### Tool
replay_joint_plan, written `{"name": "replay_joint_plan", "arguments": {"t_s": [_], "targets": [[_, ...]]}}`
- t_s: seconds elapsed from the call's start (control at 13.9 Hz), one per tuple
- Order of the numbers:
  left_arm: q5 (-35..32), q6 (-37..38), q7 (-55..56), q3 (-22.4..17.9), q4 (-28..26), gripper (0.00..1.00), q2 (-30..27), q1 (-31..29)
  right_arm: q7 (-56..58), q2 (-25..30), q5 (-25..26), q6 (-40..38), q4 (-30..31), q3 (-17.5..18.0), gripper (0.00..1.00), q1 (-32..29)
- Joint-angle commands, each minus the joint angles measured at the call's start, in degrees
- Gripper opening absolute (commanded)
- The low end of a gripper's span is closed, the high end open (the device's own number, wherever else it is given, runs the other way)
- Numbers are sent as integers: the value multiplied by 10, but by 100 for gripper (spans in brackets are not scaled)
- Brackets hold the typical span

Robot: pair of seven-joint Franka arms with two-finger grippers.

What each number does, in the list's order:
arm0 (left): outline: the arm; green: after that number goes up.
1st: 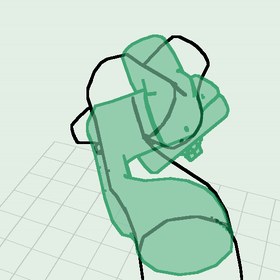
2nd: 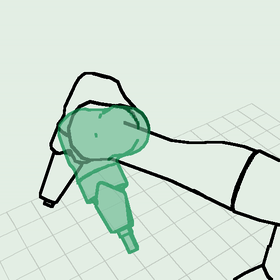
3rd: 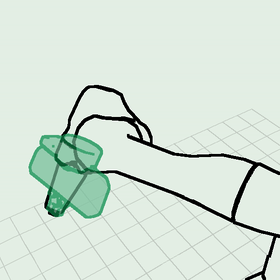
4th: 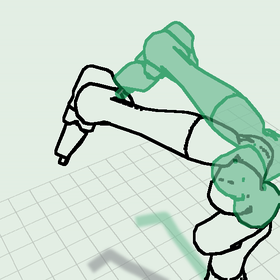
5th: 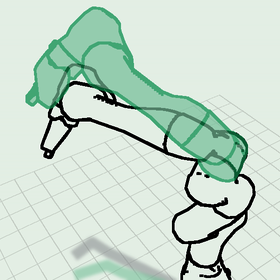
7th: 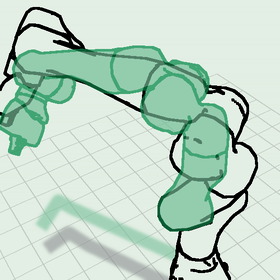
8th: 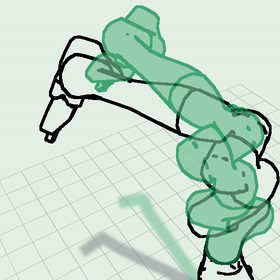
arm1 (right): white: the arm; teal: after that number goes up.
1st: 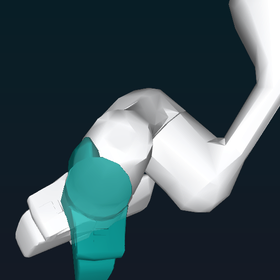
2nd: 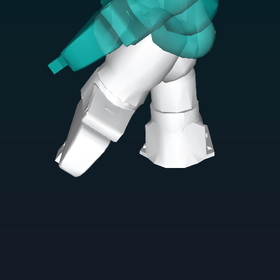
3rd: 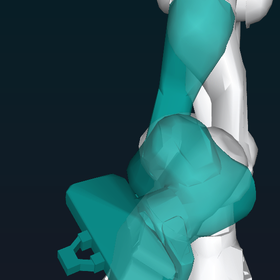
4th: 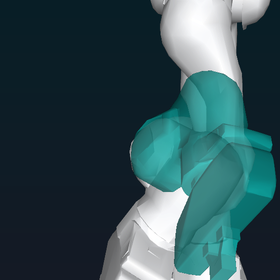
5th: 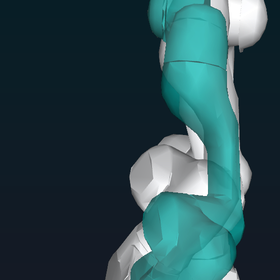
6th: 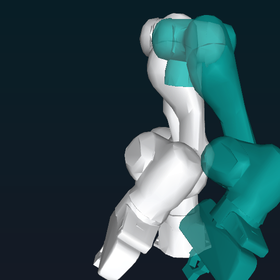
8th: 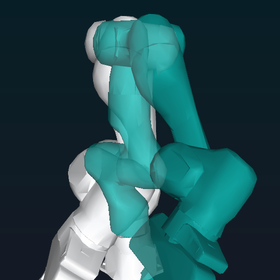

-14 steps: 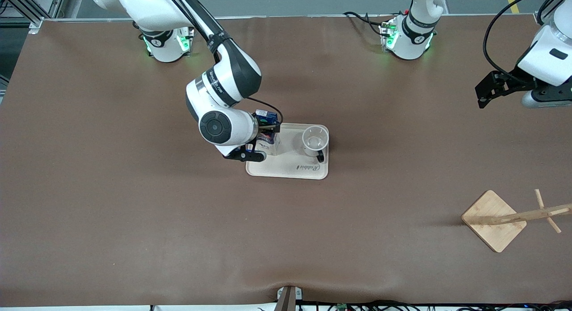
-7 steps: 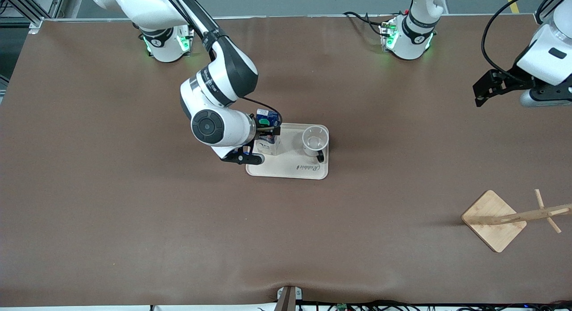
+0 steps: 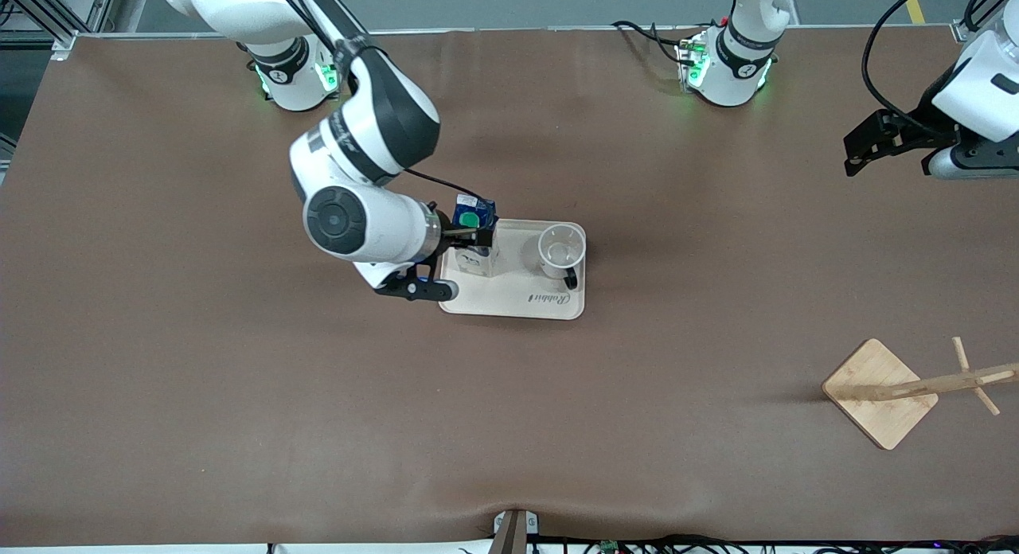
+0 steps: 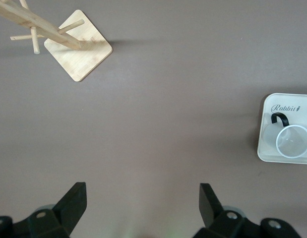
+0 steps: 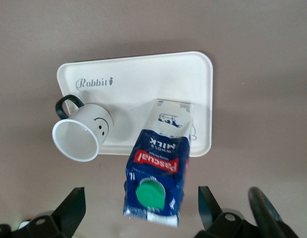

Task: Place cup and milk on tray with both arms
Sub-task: 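Open the right gripper and release the milk carton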

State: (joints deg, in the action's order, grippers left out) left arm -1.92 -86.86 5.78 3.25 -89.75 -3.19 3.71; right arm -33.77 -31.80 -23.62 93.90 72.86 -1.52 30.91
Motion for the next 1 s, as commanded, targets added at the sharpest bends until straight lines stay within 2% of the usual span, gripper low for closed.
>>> {"name": "replay_joint_plan", "arguments": {"t_s": [0.0,0.29,0.43,0.65,0.79,0.93], "targets": [[14,5,-24,-3,-5,100,-14,-15,-2,11,-13,-84,-54,9,100,-54],[11,4,-17,2,-3,100,-13,-14,-4,60,-13,-111,-68,5,100,-107],[12,3,-21,3,-3,100,-13,-14,-2,92,3,-119,-67,-3,100,-119],[7,-4,-24,3,-4,100,-14,-13,12,106,4,-145,-68,-6,100,-170],[6,-29,-28,4,-10,100,-21,-13,30,118,8,-191,-69,-10,100,-195],[9,-46,-40,5,-18,100,-23,-13,34,127,30,-206,-78,-16,100,-219]]}}
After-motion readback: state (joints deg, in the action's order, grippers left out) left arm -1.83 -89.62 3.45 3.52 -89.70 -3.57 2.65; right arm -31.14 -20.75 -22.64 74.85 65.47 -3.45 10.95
